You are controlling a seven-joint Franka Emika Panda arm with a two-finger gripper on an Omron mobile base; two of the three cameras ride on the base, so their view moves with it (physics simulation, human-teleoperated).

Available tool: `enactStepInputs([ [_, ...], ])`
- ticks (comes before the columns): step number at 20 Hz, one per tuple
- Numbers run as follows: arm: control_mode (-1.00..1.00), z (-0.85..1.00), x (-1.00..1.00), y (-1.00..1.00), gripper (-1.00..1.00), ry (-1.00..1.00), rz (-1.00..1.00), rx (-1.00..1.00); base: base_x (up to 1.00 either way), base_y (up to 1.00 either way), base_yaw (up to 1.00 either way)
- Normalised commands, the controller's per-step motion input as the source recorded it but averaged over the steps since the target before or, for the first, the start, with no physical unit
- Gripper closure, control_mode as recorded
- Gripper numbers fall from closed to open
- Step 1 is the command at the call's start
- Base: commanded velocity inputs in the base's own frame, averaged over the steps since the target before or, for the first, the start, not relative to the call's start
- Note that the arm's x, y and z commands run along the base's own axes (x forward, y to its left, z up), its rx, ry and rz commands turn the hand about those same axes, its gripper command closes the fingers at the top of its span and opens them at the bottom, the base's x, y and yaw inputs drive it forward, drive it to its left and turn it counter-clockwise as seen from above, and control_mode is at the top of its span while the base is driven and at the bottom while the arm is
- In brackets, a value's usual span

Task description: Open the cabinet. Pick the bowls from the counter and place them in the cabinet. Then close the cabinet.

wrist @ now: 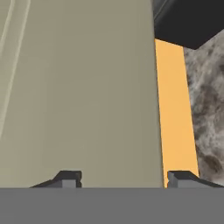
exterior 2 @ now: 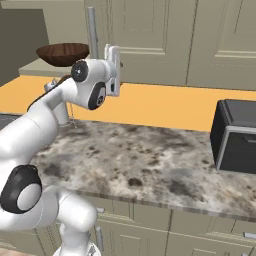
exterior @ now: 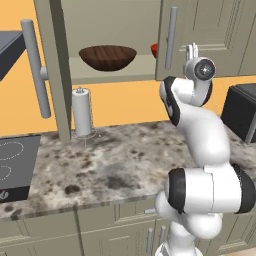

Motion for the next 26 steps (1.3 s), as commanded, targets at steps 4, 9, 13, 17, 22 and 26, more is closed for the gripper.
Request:
enactStepInputs([
  [4,-1.0,0.0,0.3,0.0,-1.0,0.14,0.0,0.0,0.0,0.0,0.0],
  [9,-1.0,0.0,-0.22,-0.03,-1.0,0.02,0.0,0.02,0.0,0.0,0.0],
  [13,-1.0,0.13,-0.74,-0.16,-1.0,0.0,0.0,0.03,0.0,0.0,0.0],
  [17,-1.0,0.38,-0.79,-0.12,-1.0,0.0,0.0,0.0,0.0,0.0,0.0],
  [22,-1.0,0.13,-0.95,-0.01,-1.0,0.0,0.0,0.0,0.0,0.0,0.0],
  [26,-1.0,0.0,-1.0,0.0,-1.0,-0.1,0.0,0.0,0.0,0.0,0.0],
])
